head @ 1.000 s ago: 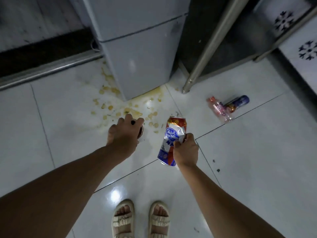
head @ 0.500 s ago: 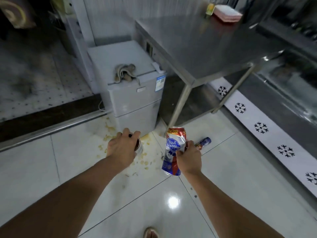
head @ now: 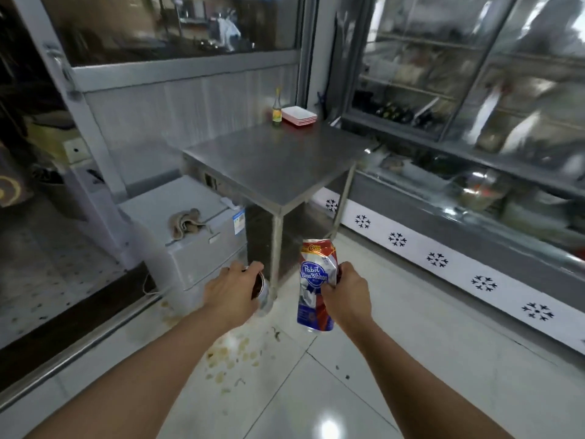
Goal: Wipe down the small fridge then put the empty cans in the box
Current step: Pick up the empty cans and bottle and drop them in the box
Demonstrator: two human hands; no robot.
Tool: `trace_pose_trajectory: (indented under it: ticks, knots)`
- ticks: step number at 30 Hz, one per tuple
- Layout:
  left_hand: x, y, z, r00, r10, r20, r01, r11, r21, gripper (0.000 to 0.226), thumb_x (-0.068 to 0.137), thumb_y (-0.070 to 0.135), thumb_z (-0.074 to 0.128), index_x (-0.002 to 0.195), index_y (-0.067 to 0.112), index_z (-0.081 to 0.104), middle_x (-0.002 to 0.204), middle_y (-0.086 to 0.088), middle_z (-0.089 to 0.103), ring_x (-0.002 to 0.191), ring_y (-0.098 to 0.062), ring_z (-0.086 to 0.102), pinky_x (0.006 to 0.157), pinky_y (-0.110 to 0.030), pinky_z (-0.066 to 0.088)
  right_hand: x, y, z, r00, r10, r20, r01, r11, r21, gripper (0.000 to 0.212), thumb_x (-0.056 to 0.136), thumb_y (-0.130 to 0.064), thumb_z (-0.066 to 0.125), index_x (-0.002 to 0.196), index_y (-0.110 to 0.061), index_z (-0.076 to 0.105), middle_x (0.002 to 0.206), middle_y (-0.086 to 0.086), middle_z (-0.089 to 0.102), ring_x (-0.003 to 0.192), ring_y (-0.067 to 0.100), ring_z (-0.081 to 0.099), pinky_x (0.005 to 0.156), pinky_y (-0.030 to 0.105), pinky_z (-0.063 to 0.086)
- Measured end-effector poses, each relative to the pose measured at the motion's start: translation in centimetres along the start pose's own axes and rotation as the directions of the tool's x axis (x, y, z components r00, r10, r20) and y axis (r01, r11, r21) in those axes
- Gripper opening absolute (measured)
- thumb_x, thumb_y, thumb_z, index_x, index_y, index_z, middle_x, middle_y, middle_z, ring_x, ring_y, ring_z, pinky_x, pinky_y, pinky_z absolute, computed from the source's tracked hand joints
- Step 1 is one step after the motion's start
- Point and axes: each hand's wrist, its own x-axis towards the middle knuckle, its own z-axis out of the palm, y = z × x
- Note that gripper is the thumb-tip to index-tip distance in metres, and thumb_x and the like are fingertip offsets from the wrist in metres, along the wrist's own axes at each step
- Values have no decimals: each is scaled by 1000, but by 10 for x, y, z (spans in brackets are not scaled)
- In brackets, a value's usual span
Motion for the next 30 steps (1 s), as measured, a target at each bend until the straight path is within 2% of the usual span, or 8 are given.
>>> trace_pose_trajectory:
  ticks: [4,9,14,18,22,25,30]
  knots:
    - [-10,50,-12,992,122,7,-123,991,45,61,83,27,62,136,31,32,130,-4,41,116,-25,49,85,-36,45,-23,30,-57,991,79,-108,-74,996,55,35,89,-23,60,119,-11,47,120,9,61,100,24,63,81,36,56]
    - [-30,144,-16,959,283,-11,-282,956,81,63,83,26,64,137,30,32,131,-3,42,115,-23,50,87,-35,45,-54,90,-138,954,140,-265,-124,989,78,27,89,-19,58,113,-10,50,113,9,64,94,22,63,66,28,49]
    - [-62,262,-1,907,421,-9,-420,907,41,64,81,27,63,137,33,31,133,-1,40,120,-24,47,92,-36,43,-89,168,-221,890,239,-388,-193,969,155,24,87,-17,59,108,-12,51,109,8,65,92,24,63,71,36,55]
    - [-93,361,26,864,503,-1,-503,864,12,67,79,26,65,136,37,31,134,2,40,120,-23,46,92,-36,43,-122,239,-289,833,324,-450,-251,944,214,18,88,-13,56,105,-11,51,105,9,64,85,21,60,55,25,47]
    - [-124,453,48,809,587,9,-587,809,-10,65,79,23,63,133,38,32,131,4,42,118,-22,48,85,-33,42,-157,306,-357,750,388,-535,-306,922,239,15,87,-15,57,98,-12,47,99,9,62,83,21,60,63,34,55]
    - [-144,519,61,757,652,32,-652,758,-9,61,78,22,62,129,39,33,126,5,42,113,-21,50,77,-30,37,-182,350,-403,693,438,-573,-348,899,266,17,88,-16,58,100,-12,47,101,8,62,83,20,60,65,32,55]
    - [-166,627,75,668,741,69,-742,670,-12,62,80,19,58,133,37,31,130,1,40,116,-24,47,84,-33,40,-214,417,-472,591,511,-624,-394,858,329,22,88,-18,58,107,-12,49,107,9,64,91,23,63,67,32,56]
